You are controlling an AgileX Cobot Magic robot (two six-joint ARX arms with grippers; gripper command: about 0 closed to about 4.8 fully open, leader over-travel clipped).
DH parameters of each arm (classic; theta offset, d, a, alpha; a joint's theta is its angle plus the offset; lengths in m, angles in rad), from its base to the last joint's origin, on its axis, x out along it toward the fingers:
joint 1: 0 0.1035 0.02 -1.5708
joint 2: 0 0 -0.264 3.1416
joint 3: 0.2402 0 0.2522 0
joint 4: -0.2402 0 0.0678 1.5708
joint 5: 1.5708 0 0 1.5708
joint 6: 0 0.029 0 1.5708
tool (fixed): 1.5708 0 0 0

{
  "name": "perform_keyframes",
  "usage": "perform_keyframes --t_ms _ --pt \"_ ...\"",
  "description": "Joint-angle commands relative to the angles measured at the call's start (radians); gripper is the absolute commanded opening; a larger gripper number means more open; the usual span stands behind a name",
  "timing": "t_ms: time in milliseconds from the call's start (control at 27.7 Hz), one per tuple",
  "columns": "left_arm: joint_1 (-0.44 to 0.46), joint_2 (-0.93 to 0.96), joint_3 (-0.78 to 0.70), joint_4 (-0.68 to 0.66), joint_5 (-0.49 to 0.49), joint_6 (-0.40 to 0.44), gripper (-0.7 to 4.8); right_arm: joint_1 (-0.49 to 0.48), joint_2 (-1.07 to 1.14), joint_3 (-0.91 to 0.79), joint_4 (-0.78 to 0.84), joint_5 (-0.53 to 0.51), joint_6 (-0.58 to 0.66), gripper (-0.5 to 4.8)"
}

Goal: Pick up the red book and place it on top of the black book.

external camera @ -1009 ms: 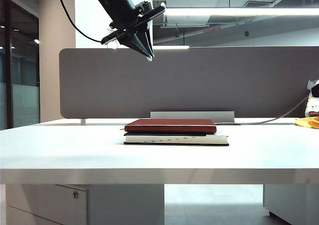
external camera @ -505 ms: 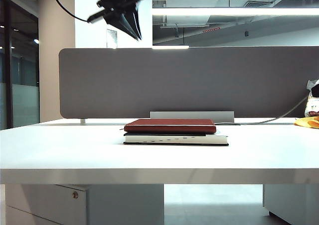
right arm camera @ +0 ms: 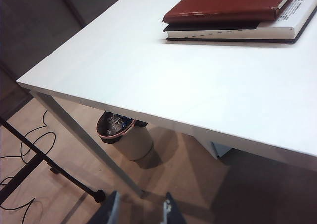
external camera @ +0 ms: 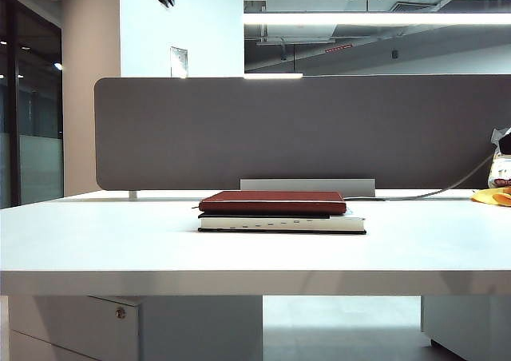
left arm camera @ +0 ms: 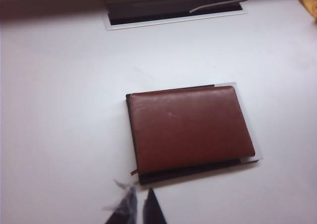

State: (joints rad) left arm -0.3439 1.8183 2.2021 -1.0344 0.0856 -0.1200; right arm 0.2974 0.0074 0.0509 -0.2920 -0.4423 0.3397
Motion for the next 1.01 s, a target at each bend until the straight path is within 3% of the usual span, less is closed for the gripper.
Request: perform_keyframes --t_ms 36,541,721,1009 --pt "0.0 -0.019 0.002 -0.035 -0.003 0.009 0.25 0.001 0.0 0.006 0.006 -0.005 0.002 1.17" --pt "0.0 -0.23 0.002 -0.173 -0.052 0.01 0.25 0.0 0.0 0.006 0.008 -0.005 0.001 1.17" --pt "0.0 -0.311 0.002 -0.245 -0.129 0.012 0.25 0.001 0.0 0.006 0.008 -0.005 0.001 1.17" --pt "0.0 -0.44 0.0 -0.362 -0.166 0.008 0.24 0.001 0.0 0.006 0.008 -0.005 0.001 1.17"
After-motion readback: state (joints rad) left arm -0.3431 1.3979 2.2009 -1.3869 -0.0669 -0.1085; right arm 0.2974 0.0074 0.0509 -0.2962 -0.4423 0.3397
